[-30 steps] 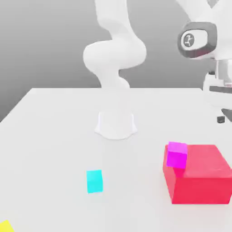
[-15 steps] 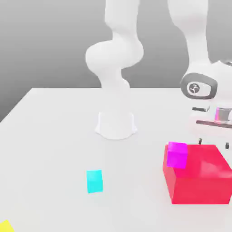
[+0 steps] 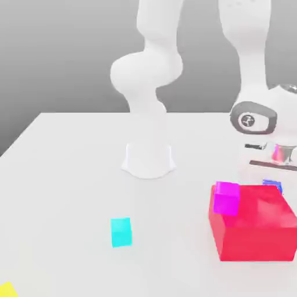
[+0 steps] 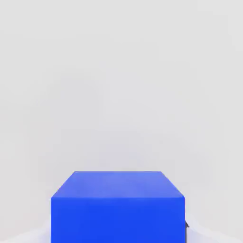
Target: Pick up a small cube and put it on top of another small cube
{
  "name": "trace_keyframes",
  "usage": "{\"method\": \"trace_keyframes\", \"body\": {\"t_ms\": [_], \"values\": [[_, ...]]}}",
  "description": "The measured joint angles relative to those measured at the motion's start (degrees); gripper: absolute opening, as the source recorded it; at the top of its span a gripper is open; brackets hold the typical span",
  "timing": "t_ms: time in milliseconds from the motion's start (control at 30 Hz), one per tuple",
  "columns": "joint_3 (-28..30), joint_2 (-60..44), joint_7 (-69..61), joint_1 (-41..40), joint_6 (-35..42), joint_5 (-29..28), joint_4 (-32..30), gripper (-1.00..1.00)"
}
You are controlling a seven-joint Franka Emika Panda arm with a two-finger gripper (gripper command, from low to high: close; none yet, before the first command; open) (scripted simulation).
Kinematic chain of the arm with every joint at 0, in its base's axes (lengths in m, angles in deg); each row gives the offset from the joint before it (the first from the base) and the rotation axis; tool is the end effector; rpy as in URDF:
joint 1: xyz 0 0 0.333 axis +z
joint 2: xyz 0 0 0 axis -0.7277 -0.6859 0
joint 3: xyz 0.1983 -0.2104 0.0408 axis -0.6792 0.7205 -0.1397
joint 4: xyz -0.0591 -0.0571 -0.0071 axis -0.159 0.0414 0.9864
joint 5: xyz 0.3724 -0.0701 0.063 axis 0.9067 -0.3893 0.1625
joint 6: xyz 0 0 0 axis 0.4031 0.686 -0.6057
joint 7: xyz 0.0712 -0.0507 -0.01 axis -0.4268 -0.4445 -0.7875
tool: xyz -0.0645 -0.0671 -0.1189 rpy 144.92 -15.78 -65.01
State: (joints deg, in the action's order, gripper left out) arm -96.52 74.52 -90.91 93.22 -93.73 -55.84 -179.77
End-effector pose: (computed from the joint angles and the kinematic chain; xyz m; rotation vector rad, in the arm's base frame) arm 0.1993 0.3354 0.1236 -1.6415 -2.6777 0.0014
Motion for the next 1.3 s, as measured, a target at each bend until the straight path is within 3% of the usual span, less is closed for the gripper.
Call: {"method": "trace_keyframes", "body": {"t_ms": [333,700,933,1100,1233,1300], "values": [[-0.33,4.01,3.44,-3.46,9.01,13.52,5.64,-1.00],[16.03,-4.16,5.69,-24.66,19.72,24.19,23.03,-1.00],[25.04,-8.13,6.81,-35.26,24.25,27.75,29.95,-1.00],[31.47,-12.32,7.60,-41.67,25.68,26.40,34.65,-1.00],[36.47,-17.70,7.57,-46.47,24.47,23.57,38.54,-1.00],[35.83,-21.99,6.15,-48.48,21.47,25.12,39.63,-1.00]]}}
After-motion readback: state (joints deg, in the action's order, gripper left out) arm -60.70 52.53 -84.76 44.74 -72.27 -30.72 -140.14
